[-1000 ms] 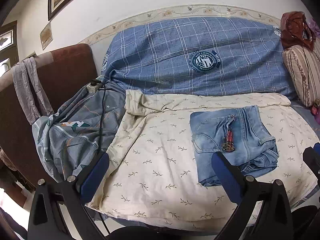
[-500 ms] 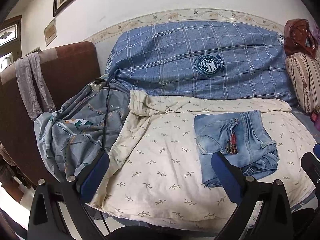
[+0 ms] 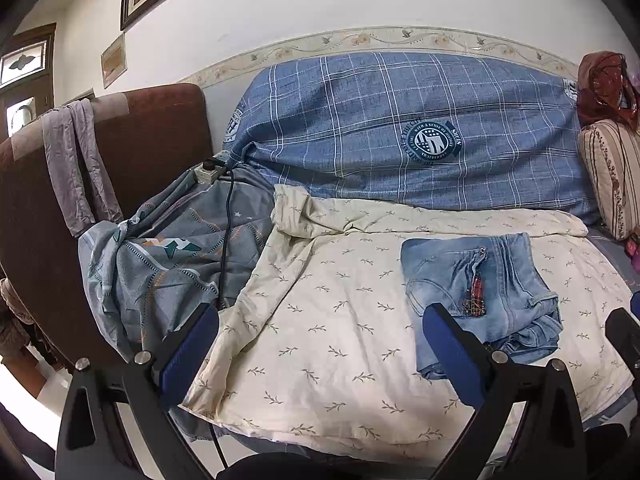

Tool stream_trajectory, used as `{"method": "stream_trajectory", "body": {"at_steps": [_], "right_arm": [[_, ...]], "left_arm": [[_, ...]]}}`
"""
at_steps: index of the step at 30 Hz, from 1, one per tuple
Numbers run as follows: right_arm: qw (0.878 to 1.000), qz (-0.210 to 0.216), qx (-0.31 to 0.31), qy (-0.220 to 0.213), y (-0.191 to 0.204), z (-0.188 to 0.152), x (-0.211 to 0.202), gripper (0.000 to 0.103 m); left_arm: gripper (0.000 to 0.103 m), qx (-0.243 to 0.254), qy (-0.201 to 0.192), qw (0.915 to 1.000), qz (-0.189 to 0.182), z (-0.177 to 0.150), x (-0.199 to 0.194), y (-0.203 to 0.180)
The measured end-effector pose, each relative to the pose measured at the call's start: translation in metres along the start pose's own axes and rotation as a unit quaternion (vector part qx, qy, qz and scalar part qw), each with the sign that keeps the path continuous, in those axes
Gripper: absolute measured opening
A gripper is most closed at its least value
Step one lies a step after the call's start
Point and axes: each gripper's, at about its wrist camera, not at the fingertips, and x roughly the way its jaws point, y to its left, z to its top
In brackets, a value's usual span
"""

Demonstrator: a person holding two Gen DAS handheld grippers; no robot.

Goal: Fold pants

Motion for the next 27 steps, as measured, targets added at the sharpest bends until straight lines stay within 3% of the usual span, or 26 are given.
{"method": "stream_trajectory", "body": {"at_steps": [27], "right_arm": [[1.000, -0.004, -0.005, 0.012, 0.0035, -0.0036, 0.0008, 0.082]], "left_arm": [[0.102, 0.009, 0.009, 0.9999, -0.007, -0.0044, 0.0001, -0.0012]]}}
